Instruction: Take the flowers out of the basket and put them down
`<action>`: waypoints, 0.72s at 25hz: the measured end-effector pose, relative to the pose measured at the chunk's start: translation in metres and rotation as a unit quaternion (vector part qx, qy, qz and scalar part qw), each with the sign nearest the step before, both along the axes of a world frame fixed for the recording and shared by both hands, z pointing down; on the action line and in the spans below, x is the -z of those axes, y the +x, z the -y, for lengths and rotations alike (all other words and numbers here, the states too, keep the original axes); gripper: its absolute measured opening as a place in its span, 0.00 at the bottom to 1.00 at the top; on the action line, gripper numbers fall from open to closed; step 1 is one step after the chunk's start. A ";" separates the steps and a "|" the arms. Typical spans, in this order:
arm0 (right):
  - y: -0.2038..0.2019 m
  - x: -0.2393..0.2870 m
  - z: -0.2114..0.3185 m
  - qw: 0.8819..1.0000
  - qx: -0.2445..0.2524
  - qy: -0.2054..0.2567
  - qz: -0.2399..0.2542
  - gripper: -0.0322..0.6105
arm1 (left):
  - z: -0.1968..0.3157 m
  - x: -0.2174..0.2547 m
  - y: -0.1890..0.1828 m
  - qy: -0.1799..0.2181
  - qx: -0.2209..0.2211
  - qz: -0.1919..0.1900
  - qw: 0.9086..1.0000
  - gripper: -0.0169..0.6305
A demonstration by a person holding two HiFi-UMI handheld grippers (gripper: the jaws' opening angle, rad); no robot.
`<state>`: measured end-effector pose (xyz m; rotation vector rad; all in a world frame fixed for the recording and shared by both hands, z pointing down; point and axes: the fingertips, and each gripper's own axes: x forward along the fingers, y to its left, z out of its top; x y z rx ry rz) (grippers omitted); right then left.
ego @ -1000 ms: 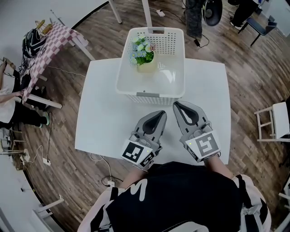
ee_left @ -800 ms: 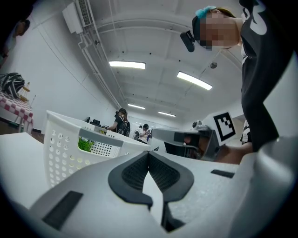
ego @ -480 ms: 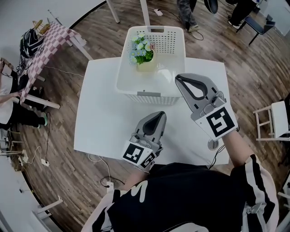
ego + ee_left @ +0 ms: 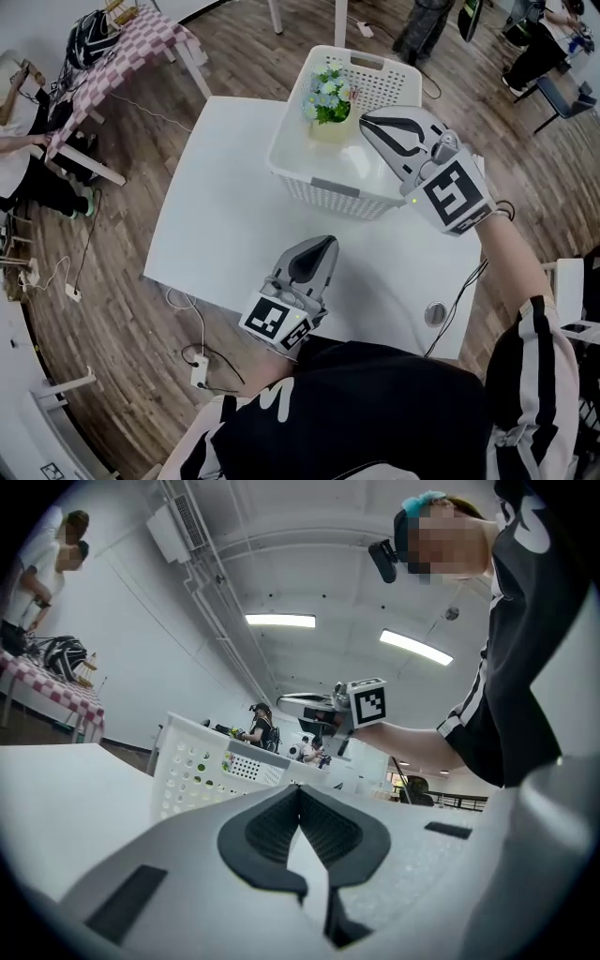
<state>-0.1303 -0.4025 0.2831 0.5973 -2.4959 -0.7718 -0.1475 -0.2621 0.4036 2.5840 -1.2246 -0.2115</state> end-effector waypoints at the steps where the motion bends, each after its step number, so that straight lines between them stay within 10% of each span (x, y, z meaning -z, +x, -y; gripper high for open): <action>1: -0.006 -0.004 0.007 1.000 0.011 0.004 -0.013 0.08 | -0.001 -0.001 -0.004 0.000 0.007 0.000 1.000 0.03; 18: -0.046 -0.100 0.066 0.964 0.066 -0.015 -0.255 0.08 | -0.018 -0.008 -0.049 -0.018 0.073 0.006 0.997 0.03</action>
